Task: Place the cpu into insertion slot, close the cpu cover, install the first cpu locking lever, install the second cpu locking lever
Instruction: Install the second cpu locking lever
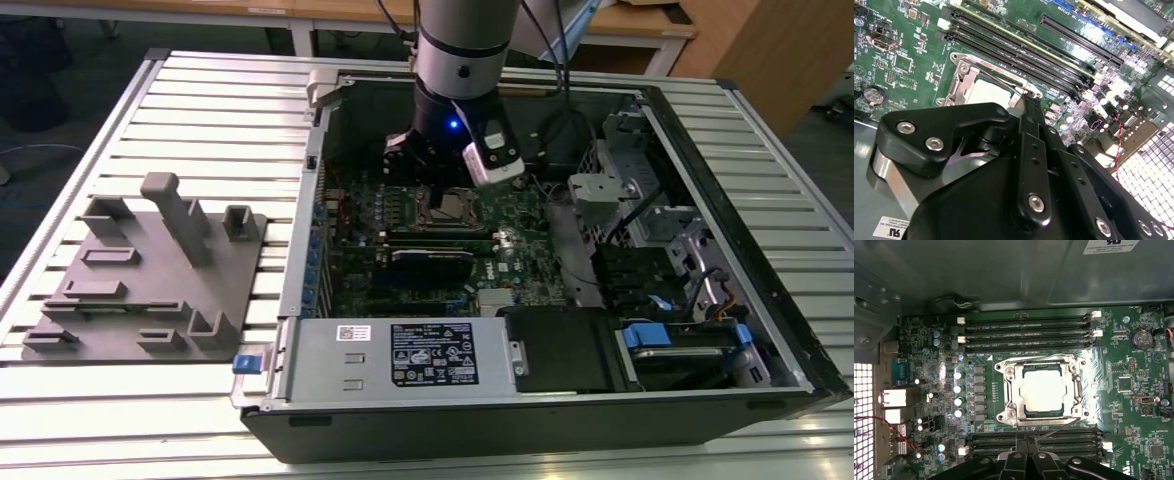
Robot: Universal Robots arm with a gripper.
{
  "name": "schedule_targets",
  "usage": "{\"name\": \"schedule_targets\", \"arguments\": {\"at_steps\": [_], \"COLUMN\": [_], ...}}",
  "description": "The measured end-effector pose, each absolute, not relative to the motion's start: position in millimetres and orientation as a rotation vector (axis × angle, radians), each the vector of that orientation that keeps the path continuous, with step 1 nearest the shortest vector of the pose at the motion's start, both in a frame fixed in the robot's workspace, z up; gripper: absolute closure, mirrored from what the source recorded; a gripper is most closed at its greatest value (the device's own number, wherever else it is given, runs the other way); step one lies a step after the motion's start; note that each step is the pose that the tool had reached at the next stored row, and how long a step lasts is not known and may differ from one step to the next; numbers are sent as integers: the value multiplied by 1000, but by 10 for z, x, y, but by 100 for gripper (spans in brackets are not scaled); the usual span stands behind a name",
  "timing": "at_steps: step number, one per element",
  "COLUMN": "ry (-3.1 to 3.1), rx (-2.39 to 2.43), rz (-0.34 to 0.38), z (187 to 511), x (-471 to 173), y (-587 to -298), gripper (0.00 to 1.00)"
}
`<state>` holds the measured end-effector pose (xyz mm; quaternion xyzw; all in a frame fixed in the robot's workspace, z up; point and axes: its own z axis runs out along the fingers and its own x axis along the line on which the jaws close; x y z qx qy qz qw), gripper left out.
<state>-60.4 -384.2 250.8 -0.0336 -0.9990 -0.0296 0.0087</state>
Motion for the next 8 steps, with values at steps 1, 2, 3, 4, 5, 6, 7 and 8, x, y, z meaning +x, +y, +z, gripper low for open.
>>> {"name": "schedule_targets", "arguments": {"at_steps": [1,2,3,4,5,6,7,8], "ry": [-3121,-3121,-3121,-3121,-3121,-3121,-3121,-3121], "rx": [-105,-105,-105,-105,-105,-105,-105,-105], "rz": [-93,-92,-92,-92,-93,-93,-93,-93], "z": [2508,2507,2507,2505,2498,2488,2481,2477], "x": [-604,-604,-604,-604,-604,-604,-604,-604], "y": [-3842,-3842,-3842,-3842,-3841,-3842,-3842,-3842], "gripper": [89,89,89,89,89,89,89,89]}}
